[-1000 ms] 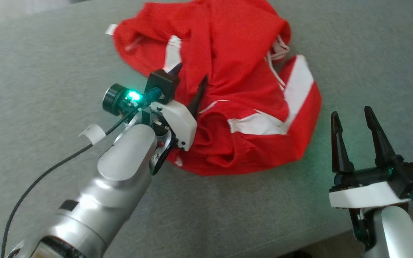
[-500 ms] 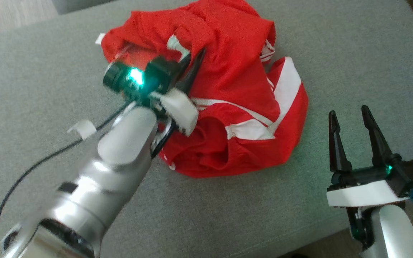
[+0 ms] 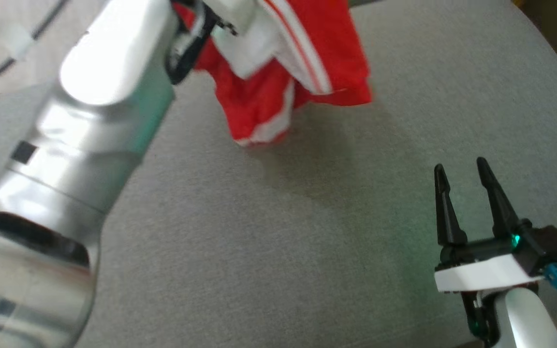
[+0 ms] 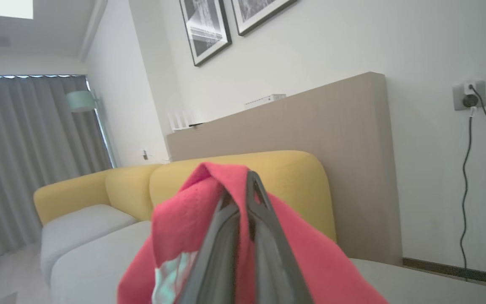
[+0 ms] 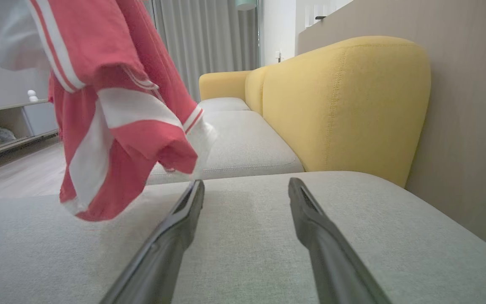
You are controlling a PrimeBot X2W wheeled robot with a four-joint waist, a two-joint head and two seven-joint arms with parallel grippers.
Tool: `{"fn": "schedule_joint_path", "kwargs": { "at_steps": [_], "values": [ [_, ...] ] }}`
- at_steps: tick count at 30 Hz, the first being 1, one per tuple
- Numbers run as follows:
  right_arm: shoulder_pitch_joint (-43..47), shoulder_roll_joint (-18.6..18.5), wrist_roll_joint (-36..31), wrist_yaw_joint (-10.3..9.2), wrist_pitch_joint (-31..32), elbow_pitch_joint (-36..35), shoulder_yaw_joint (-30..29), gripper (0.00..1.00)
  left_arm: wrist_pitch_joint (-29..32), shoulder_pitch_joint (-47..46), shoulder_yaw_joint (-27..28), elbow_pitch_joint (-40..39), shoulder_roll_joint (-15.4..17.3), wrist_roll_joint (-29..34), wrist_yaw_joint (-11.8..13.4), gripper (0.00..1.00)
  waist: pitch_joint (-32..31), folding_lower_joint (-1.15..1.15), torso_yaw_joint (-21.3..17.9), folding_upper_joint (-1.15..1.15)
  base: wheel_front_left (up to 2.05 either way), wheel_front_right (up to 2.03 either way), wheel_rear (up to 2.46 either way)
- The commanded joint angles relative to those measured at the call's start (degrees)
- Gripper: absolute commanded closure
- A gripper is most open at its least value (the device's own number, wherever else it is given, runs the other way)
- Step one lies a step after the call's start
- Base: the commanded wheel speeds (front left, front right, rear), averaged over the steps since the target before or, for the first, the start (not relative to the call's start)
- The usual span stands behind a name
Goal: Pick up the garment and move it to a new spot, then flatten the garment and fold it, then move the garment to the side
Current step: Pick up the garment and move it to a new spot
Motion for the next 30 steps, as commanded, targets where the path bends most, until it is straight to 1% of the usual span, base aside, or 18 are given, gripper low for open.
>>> {"fn": "schedule_joint_path", "kwargs": {
  "at_steps": [1,5,9,13,15,18,19,20,21,22,23,26,27,29,30],
  "values": [
    [-0.2,-0.3,0.1,-0.04,0.0,-1.5,1.2,0.0,0.4,-3.2,1.7,-1.8,2.5,-0.8,-0.2,1.0,-1.4,0.01,1.6,0.0,0.0,0.0,0.0],
    [0.1,-0.3,0.1,-0.04,0.0,-1.6,1.0,0.0,1.9,-2.5,0.2,-3.1,3.7,-3.9,-0.3,1.0,-2.0,0.01,3.4,0.0,0.0,0.0,0.0],
    [-0.3,-0.3,0.5,-0.04,0.0,-2.0,0.6,0.0,3.7,2.3,-3.5,-5.9,5.3,-7.7,-0.3,1.0,-1.4,0.01,4.7,0.0,0.0,0.0,0.0],
    [-0.6,-0.3,0.6,-0.04,0.0,-2.5,0.6,0.0,4.7,11.9,-6.4,-8.5,7.3,-11.4,-0.3,1.0,-0.4,0.01,5.4,0.0,0.0,0.0,0.0],
    [-0.6,-0.3,0.2,-0.04,0.0,-2.5,0.6,0.0,5.7,17.9,-8.3,-9.4,8.5,-12.1,-0.2,1.0,0.4,0.01,5.8,0.0,0.0,0.0,0.0],
    [-0.7,-0.3,-0.3,-0.04,0.0,-2.6,0.2,0.0,7.1,26.4,-10.8,-10.7,9.8,-12.4,2.1,1.0,1.5,0.01,6.3,0.0,0.0,0.0,0.0],
    [-0.8,-0.3,-0.5,-0.04,0.0,-2.6,0.0,0.0,7.1,28.6,-11.7,-11.2,10.3,-11.8,3.5,1.0,1.7,0.01,6.4,0.0,0.0,0.0,0.0],
    [-0.9,-0.3,-0.6,-0.04,0.0,-2.7,-0.2,0.0,6.9,30.1,-12.7,-11.5,11.0,-10.1,5.5,1.0,2.0,0.01,6.6,0.0,0.0,0.0,0.0],
    [-0.9,-0.3,-0.8,-0.04,0.0,-2.7,-0.4,0.0,6.3,30.8,-14.1,-11.7,12.1,-7.1,8.3,1.0,2.3,0.01,6.9,0.0,0.0,0.0,0.0],
    [-0.9,-0.3,-1.1,-0.04,0.0,-2.7,-0.6,0.0,5.6,31.1,-15.4,-11.9,13.0,-4.0,11.2,0.66,2.4,0.01,7.1,0.0,0.0,0.0,0.0],
    [-0.9,-0.3,-1.2,-0.04,0.0,-2.7,-0.7,0.0,4.9,31.6,-15.9,-12.2,13.4,-2.0,13.9,0.0,2.6,0.01,7.3,0.0,0.0,0.0,0.0],
    [-0.8,-0.3,-1.6,-0.04,0.0,-2.7,-0.8,0.0,4.0,31.9,-16.9,-13.5,14.4,3.0,21.4,0.0,2.7,0.01,7.8,0.0,0.0,0.0,0.0],
    [-0.8,-0.3,-1.7,-0.04,0.0,-2.7,-0.9,0.0,3.8,31.7,-17.0,-14.5,14.5,4.2,23.4,0.0,2.8,0.01,7.9,0.0,0.0,0.0,0.0],
    [-0.8,-0.3,-2.0,-0.04,0.0,-2.7,-1.0,0.0,3.6,30.7,-17.3,-17.2,14.3,6.4,26.2,0.0,2.9,0.01,8.1,0.0,0.0,0.0,0.0],
    [-0.8,-0.3,-2.1,-0.04,0.0,-2.8,-0.9,0.0,3.7,30.1,-17.5,-18.7,14.1,7.3,27.0,0.0,3.0,0.01,8.1,0.0,0.0,0.0,0.0]
  ]
}}
